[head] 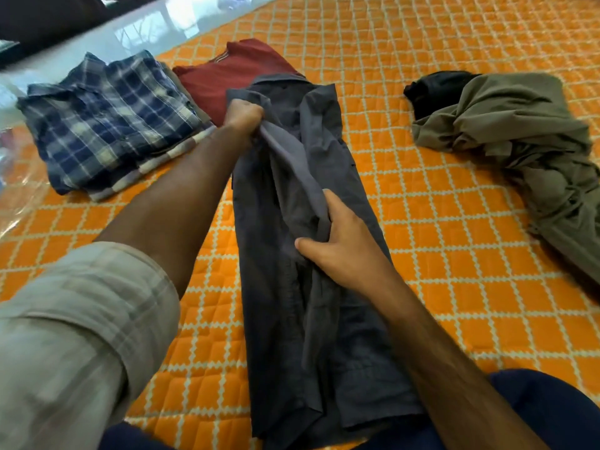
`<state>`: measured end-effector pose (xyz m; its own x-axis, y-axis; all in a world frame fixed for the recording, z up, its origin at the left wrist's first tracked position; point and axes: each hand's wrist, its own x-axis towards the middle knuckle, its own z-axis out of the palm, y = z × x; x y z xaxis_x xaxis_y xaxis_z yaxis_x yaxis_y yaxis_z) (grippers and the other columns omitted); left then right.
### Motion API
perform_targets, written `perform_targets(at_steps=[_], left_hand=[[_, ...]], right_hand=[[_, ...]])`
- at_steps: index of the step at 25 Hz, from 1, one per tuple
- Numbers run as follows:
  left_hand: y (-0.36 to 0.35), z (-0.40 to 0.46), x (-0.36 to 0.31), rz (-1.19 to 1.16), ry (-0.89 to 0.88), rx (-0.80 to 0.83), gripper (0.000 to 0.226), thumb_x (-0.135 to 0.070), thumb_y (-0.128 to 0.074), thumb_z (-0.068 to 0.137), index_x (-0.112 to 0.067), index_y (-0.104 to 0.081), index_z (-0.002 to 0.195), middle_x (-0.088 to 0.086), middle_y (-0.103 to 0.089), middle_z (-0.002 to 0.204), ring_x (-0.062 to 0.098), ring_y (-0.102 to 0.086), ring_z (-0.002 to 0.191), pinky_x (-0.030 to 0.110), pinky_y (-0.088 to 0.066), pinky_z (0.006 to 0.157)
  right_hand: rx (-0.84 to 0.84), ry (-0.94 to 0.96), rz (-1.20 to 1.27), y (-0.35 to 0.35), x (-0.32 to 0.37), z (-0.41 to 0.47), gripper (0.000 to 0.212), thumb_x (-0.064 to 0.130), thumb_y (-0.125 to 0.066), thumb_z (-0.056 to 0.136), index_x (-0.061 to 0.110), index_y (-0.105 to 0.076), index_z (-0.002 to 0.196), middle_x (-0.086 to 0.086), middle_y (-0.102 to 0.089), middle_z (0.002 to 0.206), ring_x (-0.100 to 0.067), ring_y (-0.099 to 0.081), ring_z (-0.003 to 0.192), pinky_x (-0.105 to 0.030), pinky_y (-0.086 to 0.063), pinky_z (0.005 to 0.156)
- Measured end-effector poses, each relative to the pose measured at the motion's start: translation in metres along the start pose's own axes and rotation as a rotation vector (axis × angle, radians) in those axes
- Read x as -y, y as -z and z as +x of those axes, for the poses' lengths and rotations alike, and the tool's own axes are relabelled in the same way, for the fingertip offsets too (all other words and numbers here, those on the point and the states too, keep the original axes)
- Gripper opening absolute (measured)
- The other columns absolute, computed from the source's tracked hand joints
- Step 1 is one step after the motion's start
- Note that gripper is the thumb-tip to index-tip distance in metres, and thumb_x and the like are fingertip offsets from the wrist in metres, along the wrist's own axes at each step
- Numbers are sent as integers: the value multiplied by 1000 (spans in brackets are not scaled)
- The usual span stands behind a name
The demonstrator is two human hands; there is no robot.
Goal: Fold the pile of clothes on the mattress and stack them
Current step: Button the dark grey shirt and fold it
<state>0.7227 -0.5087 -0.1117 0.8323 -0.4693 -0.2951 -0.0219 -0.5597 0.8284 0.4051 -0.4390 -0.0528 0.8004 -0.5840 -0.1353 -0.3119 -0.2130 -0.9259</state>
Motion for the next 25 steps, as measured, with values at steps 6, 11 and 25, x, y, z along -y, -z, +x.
perform_targets(at_steps=[6, 11, 25], left_hand=[[25, 6, 43, -246, 24, 38, 18, -10, -56, 96, -4, -65, 111, 10, -66, 91, 20, -64, 72, 29, -55, 65], [21, -34, 61, -480, 172, 311, 24, -28, -68, 93, -9, -71, 107, 5, -77, 89, 17, -74, 78, 26, -60, 67], [-3, 13, 84, -551, 233, 138, 33, -27, -53, 104, -7, -59, 129, 7, -68, 121, 22, -65, 109, 34, -53, 93]], right_hand=[[-42, 185, -1019, -35, 24, -52, 93, 11, -74, 71, 21, -31, 154, -3, -49, 130, -26, -51, 105, -38, -44, 72], [403, -31, -684, -64, 0, -82, 66, 51, -59, 95, 28, -32, 151, 6, -23, 161, -23, -34, 141, -41, -41, 108], [249, -547, 23, -37, -85, -64, 40, 56, -78, 79, 23, -66, 98, 7, -71, 85, -8, -68, 83, -29, -52, 76]])
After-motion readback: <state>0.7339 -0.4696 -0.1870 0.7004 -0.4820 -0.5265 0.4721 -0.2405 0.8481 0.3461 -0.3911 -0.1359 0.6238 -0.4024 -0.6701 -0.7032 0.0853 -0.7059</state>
